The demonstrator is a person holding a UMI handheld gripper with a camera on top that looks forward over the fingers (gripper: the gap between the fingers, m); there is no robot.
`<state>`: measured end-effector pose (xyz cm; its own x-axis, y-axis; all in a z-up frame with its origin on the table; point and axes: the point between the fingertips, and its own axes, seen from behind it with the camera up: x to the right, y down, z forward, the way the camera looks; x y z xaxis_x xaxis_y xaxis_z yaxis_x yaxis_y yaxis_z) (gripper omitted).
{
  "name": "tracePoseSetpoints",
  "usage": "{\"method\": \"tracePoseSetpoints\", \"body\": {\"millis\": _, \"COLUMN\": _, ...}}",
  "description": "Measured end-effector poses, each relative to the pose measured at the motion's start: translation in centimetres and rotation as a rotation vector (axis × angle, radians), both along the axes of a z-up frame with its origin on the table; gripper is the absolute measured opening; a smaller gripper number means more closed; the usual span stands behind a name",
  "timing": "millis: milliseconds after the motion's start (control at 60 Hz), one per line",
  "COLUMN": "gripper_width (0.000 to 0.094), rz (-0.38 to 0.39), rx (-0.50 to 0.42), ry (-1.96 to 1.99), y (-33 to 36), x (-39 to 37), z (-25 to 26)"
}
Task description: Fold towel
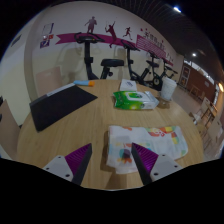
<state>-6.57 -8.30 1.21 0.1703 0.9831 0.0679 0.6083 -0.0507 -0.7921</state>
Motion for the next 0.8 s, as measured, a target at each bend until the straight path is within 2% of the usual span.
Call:
{"method": "tracePoseSetpoints", "body": {"millis": 100, "gripper_width": 0.0757, "rz": -0.007, "rx": 0.018, "ry": -0.034, "y": 1.2, "x": -1.2, "z": -1.7}}
{"method": "tracePoseSetpoints", "body": {"millis": 117, "gripper_width": 0.0696, "rz": -0.006, "rx": 0.02, "ry": -0.042, "y": 1.3, "x": -1.3, "z": -2.1}}
{"method": "tracePoseSetpoints", "body": {"millis": 183, "gripper_width": 0.0337, "rz": 0.001, "rx": -0.001, "ry": -0.034, "y": 1.2, "x": -1.7, "z": -2.3}}
{"method": "tracePoseSetpoints", "body": {"millis": 233, "gripper_width": 0.0068, "rz": -0.055, "rx": 0.078, "ry": -0.044, "y": 3.4, "x": -1.6, "z": -2.2}}
{"method": "tracePoseSetpoints", "body": {"millis": 333, "gripper_width": 0.0032, "rz": -0.067, "rx": 0.124, "ry": -0.09, "y": 3.1, "x": -1.5, "z": -2.4}}
{"method": "tracePoseSetpoints", "body": {"millis": 367, "gripper_width": 0.003, "rz": -0.051, "rx": 0.082, "ry": -0.103, "y": 2.2, "x": -1.5, "z": -2.5}}
{"method": "tracePoseSetpoints", "body": {"millis": 433, "gripper_width": 0.0027, "rz": -0.015, "rx": -0.074, "ry": -0.098, "y": -0.8, "x": -1.3, "z": -1.1}}
{"method": "tracePoseSetpoints", "body": {"millis": 467, "gripper_width": 0.0025, "rz": -0.01, "rx": -0.115, "ry": -0.096, "y": -1.5, "x": -1.1, "z": -0.2}}
{"method": "tracePoseSetpoints", "body": {"millis": 600, "gripper_width": 0.0023, "rz": -0.019, "rx": -0.197, "ry": -0.039, "y": -1.4, "x": -0.9, "z": 4.9}}
{"method": "tracePoseSetpoints", "body": {"millis": 733, "gripper_width": 0.0026, "rz": -0.058, "rx": -0.284, "ry": -0.019, "y": 2.8, "x": -0.1, "z": 8.7}}
{"method": "tracePoseSetpoints", "body": {"millis": 800, "gripper_width": 0.0027, "rz": -0.092, "rx": -0.297, "ry": -0.017, "y": 6.0, "x": 0.4, "z": 9.1}}
